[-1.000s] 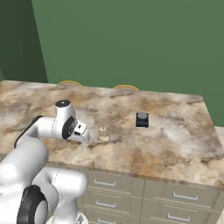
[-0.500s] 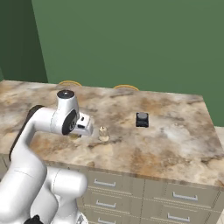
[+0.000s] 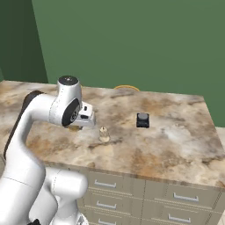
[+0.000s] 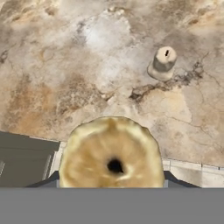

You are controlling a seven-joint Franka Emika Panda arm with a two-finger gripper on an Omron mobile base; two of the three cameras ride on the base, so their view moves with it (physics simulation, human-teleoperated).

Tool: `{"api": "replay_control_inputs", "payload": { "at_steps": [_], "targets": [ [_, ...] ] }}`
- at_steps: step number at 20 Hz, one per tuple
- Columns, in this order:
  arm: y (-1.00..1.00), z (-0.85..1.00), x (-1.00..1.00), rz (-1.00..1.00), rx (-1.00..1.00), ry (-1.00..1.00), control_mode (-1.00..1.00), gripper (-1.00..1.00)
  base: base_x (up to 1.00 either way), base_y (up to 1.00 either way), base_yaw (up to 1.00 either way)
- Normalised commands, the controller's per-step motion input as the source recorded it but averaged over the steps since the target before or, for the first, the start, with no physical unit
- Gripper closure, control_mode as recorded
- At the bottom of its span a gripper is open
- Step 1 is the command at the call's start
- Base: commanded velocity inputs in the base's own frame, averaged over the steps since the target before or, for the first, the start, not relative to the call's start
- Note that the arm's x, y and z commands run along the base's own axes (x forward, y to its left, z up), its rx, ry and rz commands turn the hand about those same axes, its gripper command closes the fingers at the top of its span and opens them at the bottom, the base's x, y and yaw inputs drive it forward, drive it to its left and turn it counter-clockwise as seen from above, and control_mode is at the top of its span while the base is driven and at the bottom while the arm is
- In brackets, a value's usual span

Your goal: Pick the candle and candle from the dining table and place them in the open cabinet. Close the cabinet after placing the objects.

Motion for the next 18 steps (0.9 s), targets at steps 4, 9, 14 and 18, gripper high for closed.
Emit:
{"api": "replay_control_inputs", "payload": {
  "at_steps": [4, 9, 14, 18],
  "targets": [
    [0.0, 0.44, -0.16, 0.0, -0.02, 0.0, -1.0, 1.0, 0.0, 0.0, 0.0],
    [0.0, 0.58, -0.33, 0.0, -0.01, 0.0, -1.0, 1.0, 0.0, 0.0, 0.0],
    [0.02, 0.2, -0.35, 0.0, -0.09, -0.03, -1.0, 1.0, 0.0, 0.0, 0.0],
    [0.03, 0.01, -0.16, 0.0, -0.13, 0.0, -1.0, 1.0, 0.0, 0.0, 0.0]
  ]
}}
